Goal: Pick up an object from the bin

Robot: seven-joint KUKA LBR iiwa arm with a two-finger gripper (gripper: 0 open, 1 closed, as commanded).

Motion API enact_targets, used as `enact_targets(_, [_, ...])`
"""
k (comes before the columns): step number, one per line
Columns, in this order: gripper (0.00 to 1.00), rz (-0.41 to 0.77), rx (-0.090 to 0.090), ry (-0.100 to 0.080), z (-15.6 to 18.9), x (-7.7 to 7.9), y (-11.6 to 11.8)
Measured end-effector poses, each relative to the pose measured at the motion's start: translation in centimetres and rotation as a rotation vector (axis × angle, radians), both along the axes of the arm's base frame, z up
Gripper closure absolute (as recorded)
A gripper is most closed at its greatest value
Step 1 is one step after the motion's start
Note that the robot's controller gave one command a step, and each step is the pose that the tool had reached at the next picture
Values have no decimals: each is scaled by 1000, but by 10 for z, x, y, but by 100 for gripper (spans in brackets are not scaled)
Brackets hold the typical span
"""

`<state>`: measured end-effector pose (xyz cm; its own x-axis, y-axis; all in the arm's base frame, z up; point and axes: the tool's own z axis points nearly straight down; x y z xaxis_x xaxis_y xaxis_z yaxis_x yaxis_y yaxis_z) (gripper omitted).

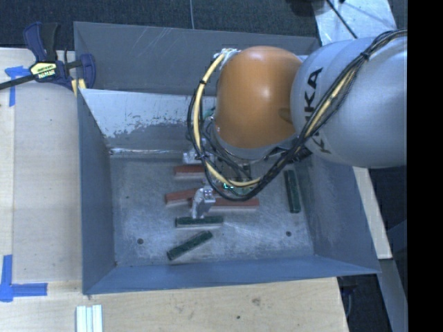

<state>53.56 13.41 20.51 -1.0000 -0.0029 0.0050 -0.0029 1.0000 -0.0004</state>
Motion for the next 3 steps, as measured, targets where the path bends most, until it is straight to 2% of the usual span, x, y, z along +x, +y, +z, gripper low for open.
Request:
enact_targets(1, [0, -3, 2, -8, 4, 2, -1])
enact_targets(2, [0, 74, 2, -12, -61, -3, -17])
enact_targets(3, [0, 104, 1, -5, -111, -6, -22])
